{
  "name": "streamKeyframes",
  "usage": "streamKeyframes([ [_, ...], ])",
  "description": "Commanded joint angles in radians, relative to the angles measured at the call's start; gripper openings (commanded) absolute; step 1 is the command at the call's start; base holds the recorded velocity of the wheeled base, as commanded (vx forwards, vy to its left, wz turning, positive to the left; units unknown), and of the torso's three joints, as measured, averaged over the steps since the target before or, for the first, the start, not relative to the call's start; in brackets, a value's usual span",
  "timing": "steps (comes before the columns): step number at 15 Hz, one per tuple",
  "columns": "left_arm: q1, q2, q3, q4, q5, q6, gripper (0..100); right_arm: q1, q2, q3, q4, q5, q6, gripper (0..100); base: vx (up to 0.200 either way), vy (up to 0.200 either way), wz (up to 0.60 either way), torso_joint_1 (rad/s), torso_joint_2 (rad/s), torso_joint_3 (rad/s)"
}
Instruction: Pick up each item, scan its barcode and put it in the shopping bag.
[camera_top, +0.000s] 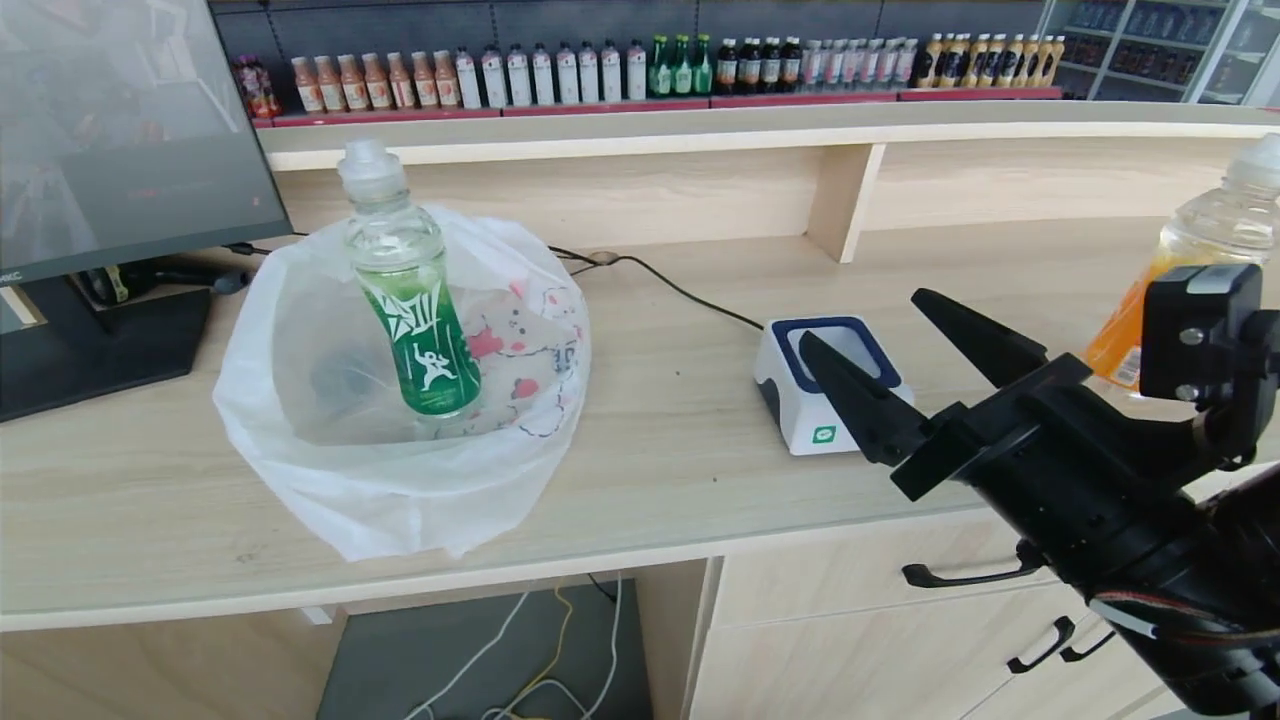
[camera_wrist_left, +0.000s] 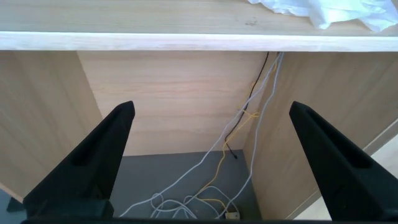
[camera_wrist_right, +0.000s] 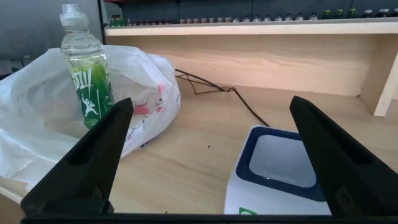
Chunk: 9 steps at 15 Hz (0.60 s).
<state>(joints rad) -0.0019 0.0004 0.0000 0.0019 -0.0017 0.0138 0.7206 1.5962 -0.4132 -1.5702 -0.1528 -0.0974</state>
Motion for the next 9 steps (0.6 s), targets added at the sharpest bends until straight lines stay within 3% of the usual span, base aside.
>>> streamKeyframes([
  [1,0.000,0.000,0.000,0.000,0.000,-0.002,100,0.000,-0.001,0.001,-0.001,0.001,-0.001,100,0.000,-0.200,0.00,0.002,0.00,0.002],
  [9,0.000,0.000,0.000,0.000,0.000,-0.003,100,0.000,-0.001,0.001,-0.001,0.001,-0.001,100,0.000,-0.200,0.00,0.001,0.00,0.001],
])
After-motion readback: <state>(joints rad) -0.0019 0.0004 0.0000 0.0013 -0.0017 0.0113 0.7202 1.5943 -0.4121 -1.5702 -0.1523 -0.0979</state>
